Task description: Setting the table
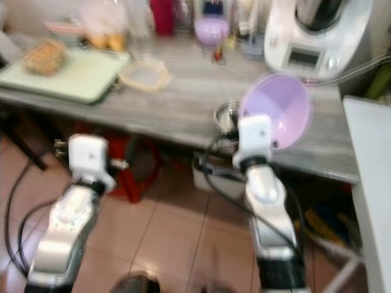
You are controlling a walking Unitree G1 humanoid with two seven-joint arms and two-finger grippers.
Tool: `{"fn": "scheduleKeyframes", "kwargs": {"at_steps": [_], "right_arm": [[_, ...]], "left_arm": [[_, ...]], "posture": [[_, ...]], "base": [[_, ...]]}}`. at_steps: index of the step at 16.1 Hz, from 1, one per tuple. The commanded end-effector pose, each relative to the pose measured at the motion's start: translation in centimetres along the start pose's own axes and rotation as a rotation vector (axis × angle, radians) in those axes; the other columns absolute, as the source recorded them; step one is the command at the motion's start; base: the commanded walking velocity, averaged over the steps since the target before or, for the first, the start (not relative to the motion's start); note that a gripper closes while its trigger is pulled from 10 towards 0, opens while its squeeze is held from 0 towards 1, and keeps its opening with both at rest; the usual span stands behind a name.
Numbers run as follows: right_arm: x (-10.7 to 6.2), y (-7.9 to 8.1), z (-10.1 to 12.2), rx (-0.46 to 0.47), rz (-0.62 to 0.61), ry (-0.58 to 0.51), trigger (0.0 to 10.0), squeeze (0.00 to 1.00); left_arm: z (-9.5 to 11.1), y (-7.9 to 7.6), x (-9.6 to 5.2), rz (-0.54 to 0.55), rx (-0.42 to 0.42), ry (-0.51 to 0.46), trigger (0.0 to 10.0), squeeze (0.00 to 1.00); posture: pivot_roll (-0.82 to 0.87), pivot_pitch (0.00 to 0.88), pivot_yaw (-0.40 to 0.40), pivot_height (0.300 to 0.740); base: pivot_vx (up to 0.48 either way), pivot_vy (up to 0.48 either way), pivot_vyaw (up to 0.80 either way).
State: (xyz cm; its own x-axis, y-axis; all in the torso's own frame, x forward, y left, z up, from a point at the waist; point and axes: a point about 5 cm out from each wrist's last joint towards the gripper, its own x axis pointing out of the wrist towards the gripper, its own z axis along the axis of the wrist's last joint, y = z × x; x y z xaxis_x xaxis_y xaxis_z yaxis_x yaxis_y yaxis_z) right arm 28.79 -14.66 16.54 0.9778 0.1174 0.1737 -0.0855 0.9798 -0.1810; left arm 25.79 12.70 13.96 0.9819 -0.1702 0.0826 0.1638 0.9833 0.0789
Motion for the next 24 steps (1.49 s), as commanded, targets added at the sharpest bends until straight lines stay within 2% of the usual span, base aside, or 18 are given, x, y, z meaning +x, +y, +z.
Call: {"fn": "scheduleKeyframes", "kwargs": {"at_steps": [1, 8, 9, 10, 11, 13, 14, 16, 19, 24], "right_arm": [[-0.1, -0.7, -0.1, -0.011, -0.013, -0.001, 10.0, 0.0], [1.1, -0.6, 0.1, -0.017, 0.023, -0.008, 10.0, 0.0], [1.6, -0.7, 0.0, -0.006, 0.035, 0.004, 10.0, 0.0], [2.7, -0.9, 0.0, 0.001, 0.074, 0.016, 10.0, 0.0], [3.3, -0.9, 0.0, 0.008, 0.11, 0.025, 10.0, 0.0], [4.6, -1.3, 0.1, 0.028, 0.153, 0.049, 10.0, 0.0], [5.4, -1.7, 0.4, -0.02, 0.168, 0.044, 10.0, 0.0], [7.1, -2.3, 0.7, -0.014, 0.192, 0.068, 10.0, 0.0], [8.8, -1.4, 0.8, -0.029, 0.302, 0.123, 10.0, 0.0], [9.2, -0.4, -1.1, -0.048, 0.388, 0.257, 10.0, 0.0]], "left_arm": [[0.6, -0.8, 0.2, -0.031, -0.003, -0.026, 10.0, 0.0], [0.6, -0.8, -0.1, -0.036, -0.011, -0.036, 10.0, 0.0], [0.6, -0.5, -0.6, -0.047, -0.011, -0.043, 10.0, 0.0], [-0.3, 0.6, -1.9, -0.03, 0.017, -0.006, 10.0, 0.0], [-0.8, 1.3, -2.6, -0.011, 0.027, 0.021, 10.0, 0.0], [-0.9, 1.9, -3.1, 0.004, 0.065, 0.029, 10.0, 0.0], [-0.8, 2.1, -3.1, 0.01, 0.083, 0.022, 10.0, 0.0], [-0.7, 2.3, -3.2, 0.022, 0.066, 0.022, 10.0, 0.0], [-0.6, 1.6, -3.4, -0.002, 0.051, 0.025, 10.0, 0.0], [-0.4, 1.6, -3.3, -0.005, 0.048, 0.026, 10.0, 0.0]], "posture": [[0.02, 0.042, -0.001, 0.74], [0.02, 0.047, -0.003, 0.74], [0.02, 0.052, -0.002, 0.74], [0.02, 0.054, -0.001, 0.74], [0.03, 0.059, -0.003, 0.74], [0.06, 0.064, -0.015, 0.74], [0.08, 0.065, -0.018, 0.74], [0.09, 0.068, -0.019, 0.74], [0.09, 0.075, -0.014, 0.74], [0.1, 0.086, -0.008, 0.74]], "base": [[0.48, 0.0, 0.0], [0.48, 0.0, 0.0], [0.0, 0.0, 0.0], [0.0, 0.0, 0.0], [0.0, 0.0, 0.0], [0.0, 0.0, 0.0], [0.0, 0.0, 0.0], [0.0, 0.0, 0.0], [0.0, 0.0, 0.0], [0.0, 0.0, 0.0]]}}
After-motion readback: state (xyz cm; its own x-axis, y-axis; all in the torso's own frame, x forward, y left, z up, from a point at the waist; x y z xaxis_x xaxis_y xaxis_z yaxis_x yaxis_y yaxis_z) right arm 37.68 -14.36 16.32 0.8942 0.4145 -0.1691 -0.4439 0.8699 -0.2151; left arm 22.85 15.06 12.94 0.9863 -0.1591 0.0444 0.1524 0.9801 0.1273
